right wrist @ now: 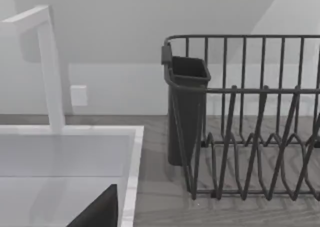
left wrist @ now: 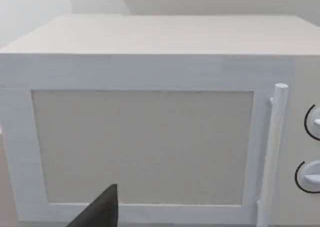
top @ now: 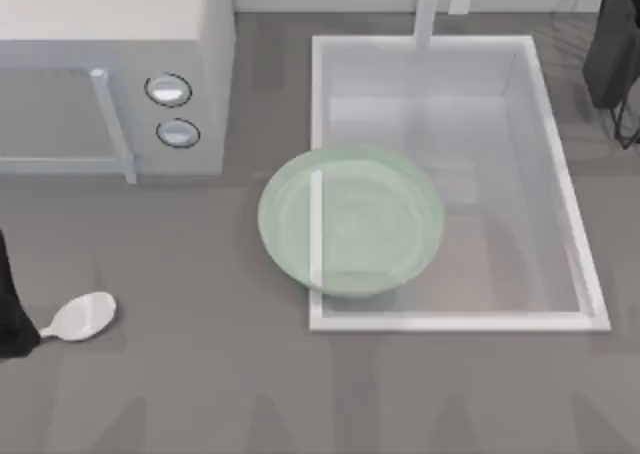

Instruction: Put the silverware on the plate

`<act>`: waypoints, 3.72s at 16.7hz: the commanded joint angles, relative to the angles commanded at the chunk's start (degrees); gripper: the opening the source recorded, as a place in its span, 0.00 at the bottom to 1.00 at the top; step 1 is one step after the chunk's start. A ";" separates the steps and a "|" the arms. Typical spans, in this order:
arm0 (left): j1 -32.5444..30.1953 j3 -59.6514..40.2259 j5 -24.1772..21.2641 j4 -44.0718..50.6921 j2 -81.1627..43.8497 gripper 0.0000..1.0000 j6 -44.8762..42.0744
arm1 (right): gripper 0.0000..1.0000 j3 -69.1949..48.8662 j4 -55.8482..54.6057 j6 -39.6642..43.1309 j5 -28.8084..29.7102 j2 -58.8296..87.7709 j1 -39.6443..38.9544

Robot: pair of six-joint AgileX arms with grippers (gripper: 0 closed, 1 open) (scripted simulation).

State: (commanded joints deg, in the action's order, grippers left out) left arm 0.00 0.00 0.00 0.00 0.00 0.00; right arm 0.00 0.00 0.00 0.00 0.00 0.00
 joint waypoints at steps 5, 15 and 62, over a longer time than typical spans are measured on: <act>0.47 -3.28 0.07 3.23 -3.74 1.00 -3.67 | 1.00 0.00 0.00 0.00 0.00 0.00 0.00; 4.05 -32.17 0.08 34.00 -50.27 1.00 -38.83 | 1.00 0.00 0.00 0.00 0.00 0.00 0.00; 7.63 -44.53 0.19 34.67 -100.14 0.00 -69.31 | 1.00 0.00 0.00 0.00 0.00 0.00 0.00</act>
State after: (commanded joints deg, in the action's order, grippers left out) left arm 7.63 -44.53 0.19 34.67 -100.14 -69.31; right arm 0.00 0.00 0.00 0.00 0.00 0.00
